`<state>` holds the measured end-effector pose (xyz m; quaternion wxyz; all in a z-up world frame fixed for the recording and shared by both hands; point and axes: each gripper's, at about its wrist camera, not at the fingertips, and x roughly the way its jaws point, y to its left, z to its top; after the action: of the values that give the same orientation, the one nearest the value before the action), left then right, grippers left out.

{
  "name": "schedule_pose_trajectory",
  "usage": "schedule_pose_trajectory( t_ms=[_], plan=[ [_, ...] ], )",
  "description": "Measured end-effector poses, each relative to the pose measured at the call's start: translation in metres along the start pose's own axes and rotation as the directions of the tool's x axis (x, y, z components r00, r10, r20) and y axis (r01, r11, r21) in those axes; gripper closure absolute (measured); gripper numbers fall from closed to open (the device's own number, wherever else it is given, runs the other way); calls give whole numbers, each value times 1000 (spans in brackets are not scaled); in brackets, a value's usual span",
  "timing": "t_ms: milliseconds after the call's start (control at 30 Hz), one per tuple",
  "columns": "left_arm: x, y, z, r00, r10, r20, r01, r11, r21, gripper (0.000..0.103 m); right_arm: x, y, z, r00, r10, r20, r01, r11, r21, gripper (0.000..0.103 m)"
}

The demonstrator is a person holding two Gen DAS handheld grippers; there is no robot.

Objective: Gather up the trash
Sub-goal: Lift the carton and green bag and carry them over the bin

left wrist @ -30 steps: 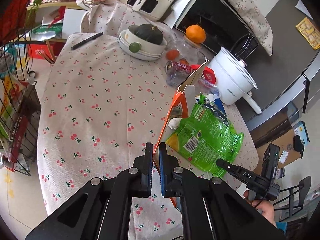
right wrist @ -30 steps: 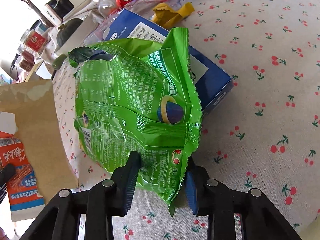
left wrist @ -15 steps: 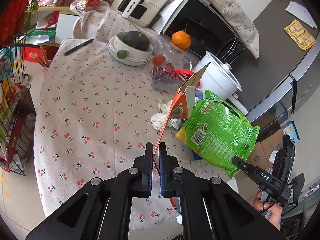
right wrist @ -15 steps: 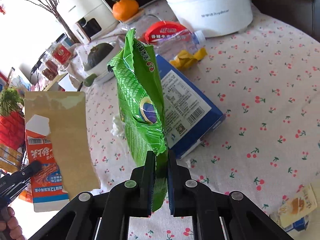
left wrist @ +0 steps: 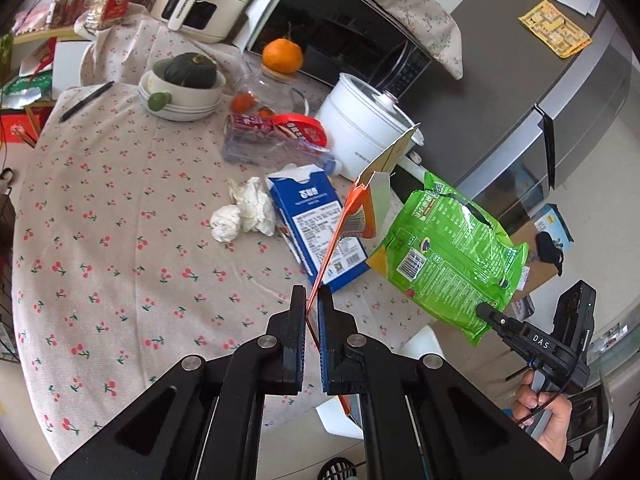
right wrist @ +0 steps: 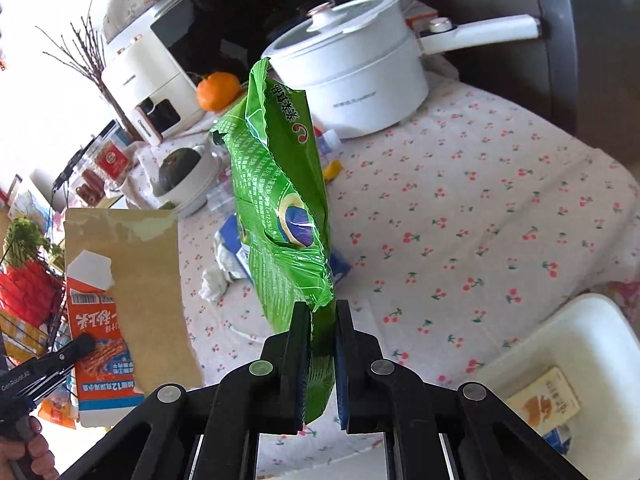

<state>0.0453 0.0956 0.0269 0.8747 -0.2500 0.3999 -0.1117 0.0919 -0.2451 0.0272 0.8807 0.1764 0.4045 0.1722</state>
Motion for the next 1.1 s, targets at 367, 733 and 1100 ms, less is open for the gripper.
schedule_pose_trajectory(
  t_ms=[367, 733, 1100],
  plan=[
    [69, -124, -54, 974, -105, -199, 146, 967, 207, 98, -84, -100, -22, 983, -185, 16, 182, 976, 116, 94],
    [154, -190, -131, 917, -31, -397, 164, 938, 306, 98, -128, -170, -56, 949, -311, -53, 316, 934, 168, 93],
    [214, -195, -156, 903, 94, -419, 85, 917, 389, 98, -110, -194, -72, 924, -344, -166, 366, 922, 128, 93]
  ],
)
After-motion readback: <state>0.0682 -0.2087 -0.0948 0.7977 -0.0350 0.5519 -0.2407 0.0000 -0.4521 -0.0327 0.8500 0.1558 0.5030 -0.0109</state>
